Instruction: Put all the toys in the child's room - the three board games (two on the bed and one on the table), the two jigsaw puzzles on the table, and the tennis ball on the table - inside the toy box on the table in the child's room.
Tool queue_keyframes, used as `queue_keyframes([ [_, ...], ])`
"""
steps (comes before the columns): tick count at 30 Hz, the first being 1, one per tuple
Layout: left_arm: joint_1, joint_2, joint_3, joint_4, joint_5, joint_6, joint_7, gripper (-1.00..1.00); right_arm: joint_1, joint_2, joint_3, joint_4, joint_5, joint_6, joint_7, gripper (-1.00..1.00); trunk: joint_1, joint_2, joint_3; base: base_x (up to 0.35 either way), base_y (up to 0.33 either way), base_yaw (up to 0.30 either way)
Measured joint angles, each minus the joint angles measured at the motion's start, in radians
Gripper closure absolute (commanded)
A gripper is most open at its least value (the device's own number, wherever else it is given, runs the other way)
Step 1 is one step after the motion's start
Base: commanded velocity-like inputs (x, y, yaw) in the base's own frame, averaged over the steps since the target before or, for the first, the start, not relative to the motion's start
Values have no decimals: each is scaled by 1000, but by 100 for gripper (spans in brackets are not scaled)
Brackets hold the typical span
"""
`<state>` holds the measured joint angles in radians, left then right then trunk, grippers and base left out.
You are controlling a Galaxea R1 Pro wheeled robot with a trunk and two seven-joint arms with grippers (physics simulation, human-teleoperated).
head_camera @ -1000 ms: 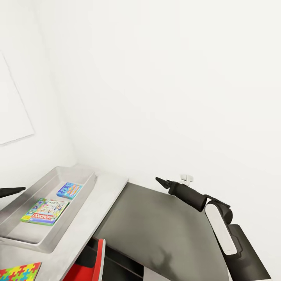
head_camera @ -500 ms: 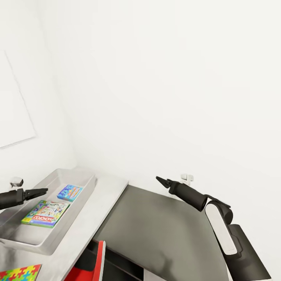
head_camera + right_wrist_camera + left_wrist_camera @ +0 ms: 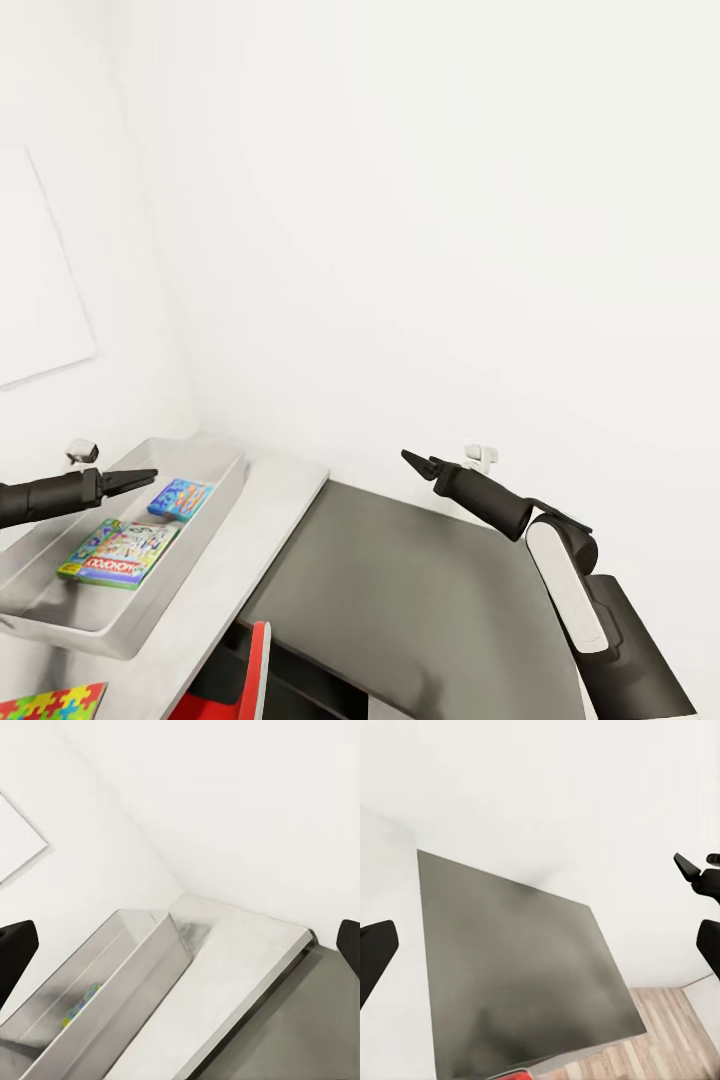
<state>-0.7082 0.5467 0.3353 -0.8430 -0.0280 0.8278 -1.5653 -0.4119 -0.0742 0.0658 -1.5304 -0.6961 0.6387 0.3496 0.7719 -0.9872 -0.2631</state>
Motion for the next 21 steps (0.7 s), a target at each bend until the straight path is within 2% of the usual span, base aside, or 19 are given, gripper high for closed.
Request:
queue_keyframes([
  [9, 0, -1, 0, 0, 0, -4, 0, -100, 0, 0, 0, 0, 1, 0, 0, -100, 0, 0, 15, -92, -120, 0],
  [21, 0, -1, 0, -1, -1, -6, 0, -100, 0, 1, 0, 0, 1, 0, 0, -100, 0, 0, 34, -64, -39, 0],
])
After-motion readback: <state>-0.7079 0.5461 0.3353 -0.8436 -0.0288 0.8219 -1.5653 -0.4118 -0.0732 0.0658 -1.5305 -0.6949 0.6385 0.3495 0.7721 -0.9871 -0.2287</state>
